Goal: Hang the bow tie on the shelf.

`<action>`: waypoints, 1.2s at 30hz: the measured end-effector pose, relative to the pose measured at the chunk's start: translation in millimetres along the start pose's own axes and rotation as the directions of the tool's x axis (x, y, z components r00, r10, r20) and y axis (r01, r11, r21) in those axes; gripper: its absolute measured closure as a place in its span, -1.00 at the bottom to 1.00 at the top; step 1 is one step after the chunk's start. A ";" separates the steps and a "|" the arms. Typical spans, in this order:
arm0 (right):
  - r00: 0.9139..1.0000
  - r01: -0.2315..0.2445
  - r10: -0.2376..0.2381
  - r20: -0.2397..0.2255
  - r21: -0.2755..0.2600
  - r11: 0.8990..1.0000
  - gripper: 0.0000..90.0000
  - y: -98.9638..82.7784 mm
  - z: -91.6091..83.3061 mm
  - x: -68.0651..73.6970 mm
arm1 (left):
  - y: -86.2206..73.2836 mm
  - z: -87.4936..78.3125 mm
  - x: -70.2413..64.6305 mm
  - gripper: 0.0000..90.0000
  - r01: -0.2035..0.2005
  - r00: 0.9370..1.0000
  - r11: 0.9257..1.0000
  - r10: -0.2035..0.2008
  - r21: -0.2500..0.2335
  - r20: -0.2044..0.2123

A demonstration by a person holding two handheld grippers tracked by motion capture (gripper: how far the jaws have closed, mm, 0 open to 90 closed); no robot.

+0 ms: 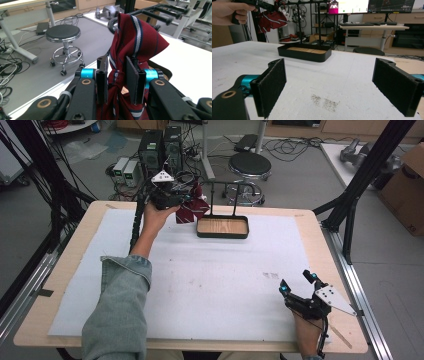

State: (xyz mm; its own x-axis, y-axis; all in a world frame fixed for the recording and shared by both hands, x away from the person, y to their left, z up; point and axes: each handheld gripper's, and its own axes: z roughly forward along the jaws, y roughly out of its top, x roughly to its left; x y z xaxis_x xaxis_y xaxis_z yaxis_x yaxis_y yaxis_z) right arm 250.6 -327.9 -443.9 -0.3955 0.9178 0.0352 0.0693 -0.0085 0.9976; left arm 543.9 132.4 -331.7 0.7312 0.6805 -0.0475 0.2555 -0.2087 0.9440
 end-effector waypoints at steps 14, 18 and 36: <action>1.000 -0.002 0.002 0.001 0.002 1.000 -0.75 0.0 -0.2 -0.3 | -14.3 22.1 -2.9 0.58 0.008 1.000 1.000 -0.008 0.000 -0.012; 1.000 -0.001 0.001 0.000 0.001 1.000 -0.76 0.0 -0.1 -0.2 | -15.2 23.9 -4.2 0.57 0.004 1.000 1.000 -0.004 -0.003 -0.017; 1.000 -0.003 0.003 0.004 0.003 1.000 -0.75 -0.1 -0.1 -0.2 | -16.2 11.1 -8.5 0.22 -0.030 1.000 0.999 0.030 -0.019 -0.001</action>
State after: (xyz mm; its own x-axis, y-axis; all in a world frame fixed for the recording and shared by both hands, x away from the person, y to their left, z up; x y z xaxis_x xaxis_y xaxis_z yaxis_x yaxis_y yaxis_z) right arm 250.6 -328.0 -444.0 -0.3913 0.9195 0.0377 0.0729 -0.0099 0.9973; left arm 540.5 122.2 -350.2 0.7380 0.6746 -0.0189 0.2215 -0.2156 0.9510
